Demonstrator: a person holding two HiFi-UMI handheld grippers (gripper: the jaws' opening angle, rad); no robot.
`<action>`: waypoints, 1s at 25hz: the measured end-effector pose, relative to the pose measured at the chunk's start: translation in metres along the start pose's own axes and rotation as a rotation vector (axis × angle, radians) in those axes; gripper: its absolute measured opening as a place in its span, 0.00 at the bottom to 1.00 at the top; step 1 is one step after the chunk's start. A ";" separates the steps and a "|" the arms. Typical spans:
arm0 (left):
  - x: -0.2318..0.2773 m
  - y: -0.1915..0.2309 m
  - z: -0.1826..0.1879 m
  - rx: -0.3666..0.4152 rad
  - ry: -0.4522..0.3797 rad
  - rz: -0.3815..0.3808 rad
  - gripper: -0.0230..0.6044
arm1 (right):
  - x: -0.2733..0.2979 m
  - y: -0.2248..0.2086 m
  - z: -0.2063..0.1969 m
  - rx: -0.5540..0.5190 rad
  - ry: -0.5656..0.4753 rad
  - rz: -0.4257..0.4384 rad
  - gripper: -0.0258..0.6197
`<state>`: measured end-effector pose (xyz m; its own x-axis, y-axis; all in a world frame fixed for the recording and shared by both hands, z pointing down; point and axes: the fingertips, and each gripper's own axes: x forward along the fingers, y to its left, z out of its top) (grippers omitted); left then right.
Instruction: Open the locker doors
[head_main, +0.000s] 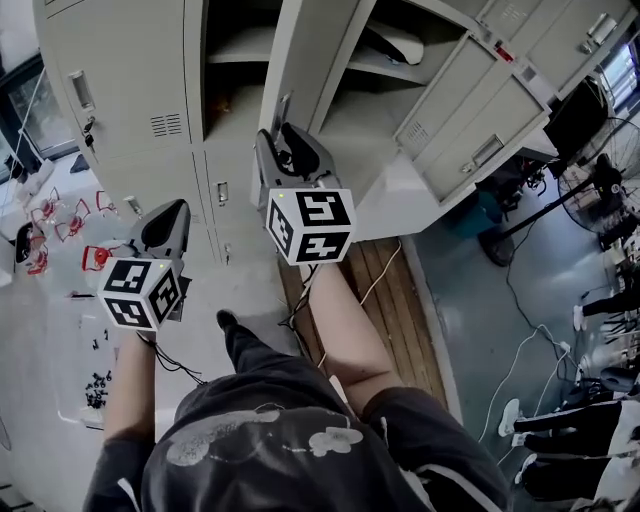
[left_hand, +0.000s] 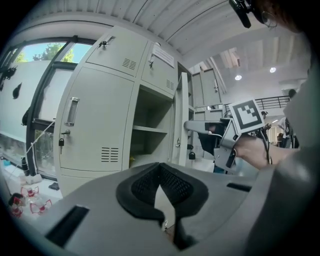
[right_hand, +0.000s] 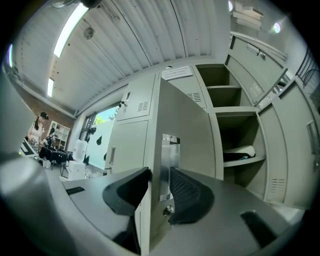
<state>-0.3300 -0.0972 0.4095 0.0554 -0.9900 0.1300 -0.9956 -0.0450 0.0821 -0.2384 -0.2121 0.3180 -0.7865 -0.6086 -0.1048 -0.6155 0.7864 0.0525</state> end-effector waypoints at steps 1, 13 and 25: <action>0.001 -0.006 0.000 0.000 -0.001 -0.011 0.05 | -0.006 -0.004 0.001 -0.003 -0.006 -0.007 0.27; 0.022 -0.063 -0.010 0.004 0.025 -0.121 0.05 | -0.062 -0.046 0.003 0.038 -0.050 -0.026 0.18; 0.056 -0.105 0.009 0.003 -0.009 -0.163 0.05 | -0.097 -0.098 0.004 0.044 -0.047 -0.062 0.17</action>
<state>-0.2231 -0.1490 0.3991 0.2154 -0.9708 0.1059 -0.9737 -0.2053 0.0986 -0.1017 -0.2292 0.3193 -0.7427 -0.6518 -0.1532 -0.6597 0.7515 0.0006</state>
